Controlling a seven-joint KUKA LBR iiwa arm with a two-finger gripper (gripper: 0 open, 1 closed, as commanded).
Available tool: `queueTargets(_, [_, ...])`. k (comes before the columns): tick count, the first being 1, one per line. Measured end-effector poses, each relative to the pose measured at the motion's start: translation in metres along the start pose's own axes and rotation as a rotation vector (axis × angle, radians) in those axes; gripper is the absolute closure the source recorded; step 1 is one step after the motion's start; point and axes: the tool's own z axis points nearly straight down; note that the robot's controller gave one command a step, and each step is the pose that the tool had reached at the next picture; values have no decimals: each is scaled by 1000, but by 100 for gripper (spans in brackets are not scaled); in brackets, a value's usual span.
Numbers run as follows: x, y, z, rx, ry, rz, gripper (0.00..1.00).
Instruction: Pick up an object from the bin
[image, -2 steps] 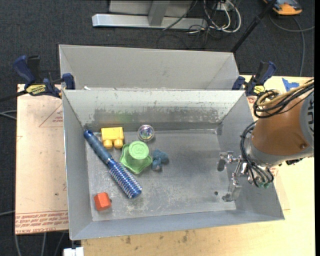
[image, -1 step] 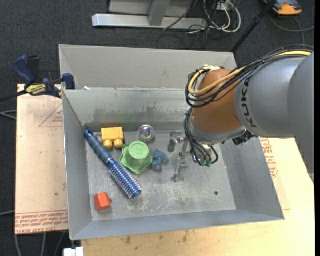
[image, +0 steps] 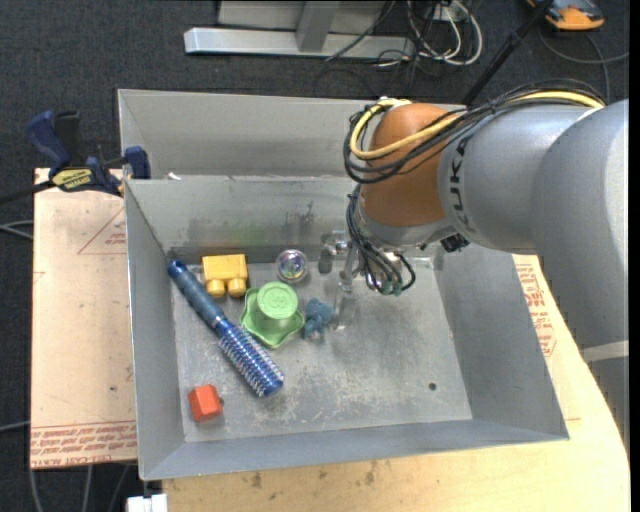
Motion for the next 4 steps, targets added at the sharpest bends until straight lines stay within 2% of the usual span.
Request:
queueTargets(1, [22, -2, 45, 0, 8, -121, 0])
queueTargets(2, [20, -2, 43, 1, 5, -122, 100])
queueTargets(3, [4, 1, -2, 0, -2, -148, 100])
queueTargets(4, [5, 1, 1, 0, 4, -149, 0])
